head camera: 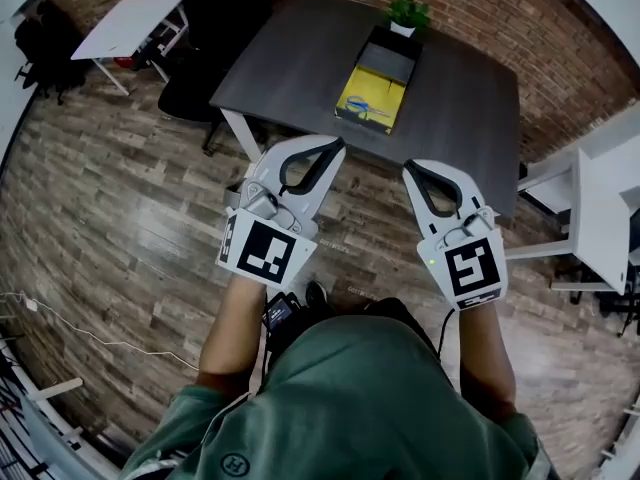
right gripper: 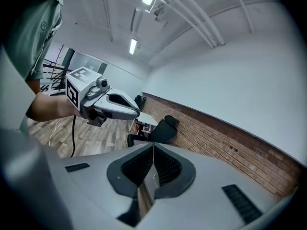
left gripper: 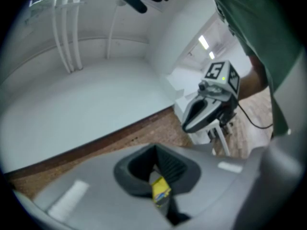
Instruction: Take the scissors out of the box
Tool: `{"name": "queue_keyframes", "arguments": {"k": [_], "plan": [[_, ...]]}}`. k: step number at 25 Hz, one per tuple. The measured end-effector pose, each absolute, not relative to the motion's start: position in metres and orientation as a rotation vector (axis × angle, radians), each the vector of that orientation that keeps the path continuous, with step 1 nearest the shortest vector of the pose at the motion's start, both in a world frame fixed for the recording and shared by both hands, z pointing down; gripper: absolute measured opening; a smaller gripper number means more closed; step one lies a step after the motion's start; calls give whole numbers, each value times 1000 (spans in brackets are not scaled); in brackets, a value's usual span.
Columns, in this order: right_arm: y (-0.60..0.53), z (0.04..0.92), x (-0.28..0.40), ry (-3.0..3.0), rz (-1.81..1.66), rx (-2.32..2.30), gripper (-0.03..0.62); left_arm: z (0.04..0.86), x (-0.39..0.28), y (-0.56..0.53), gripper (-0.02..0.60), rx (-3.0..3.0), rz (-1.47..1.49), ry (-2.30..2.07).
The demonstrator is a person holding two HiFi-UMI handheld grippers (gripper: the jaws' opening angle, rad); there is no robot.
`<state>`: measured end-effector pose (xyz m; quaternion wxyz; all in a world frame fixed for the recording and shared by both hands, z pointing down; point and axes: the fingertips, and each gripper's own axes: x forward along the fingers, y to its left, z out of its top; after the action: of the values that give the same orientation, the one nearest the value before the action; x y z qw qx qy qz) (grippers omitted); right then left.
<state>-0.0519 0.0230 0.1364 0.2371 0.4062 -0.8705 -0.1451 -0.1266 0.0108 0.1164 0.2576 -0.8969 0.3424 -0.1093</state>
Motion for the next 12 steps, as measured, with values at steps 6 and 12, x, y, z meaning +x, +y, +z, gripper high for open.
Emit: {"name": "queue_keyframes", "arguments": {"k": [6, 12], "plan": [[-16, 138, -59, -2375, -412, 1098, 8, 122, -131, -20, -2, -2448, -301, 934], [-53, 153, -46, -2396, -374, 1085, 8, 130, -117, -51, -2, -2434, -356, 919]]}}
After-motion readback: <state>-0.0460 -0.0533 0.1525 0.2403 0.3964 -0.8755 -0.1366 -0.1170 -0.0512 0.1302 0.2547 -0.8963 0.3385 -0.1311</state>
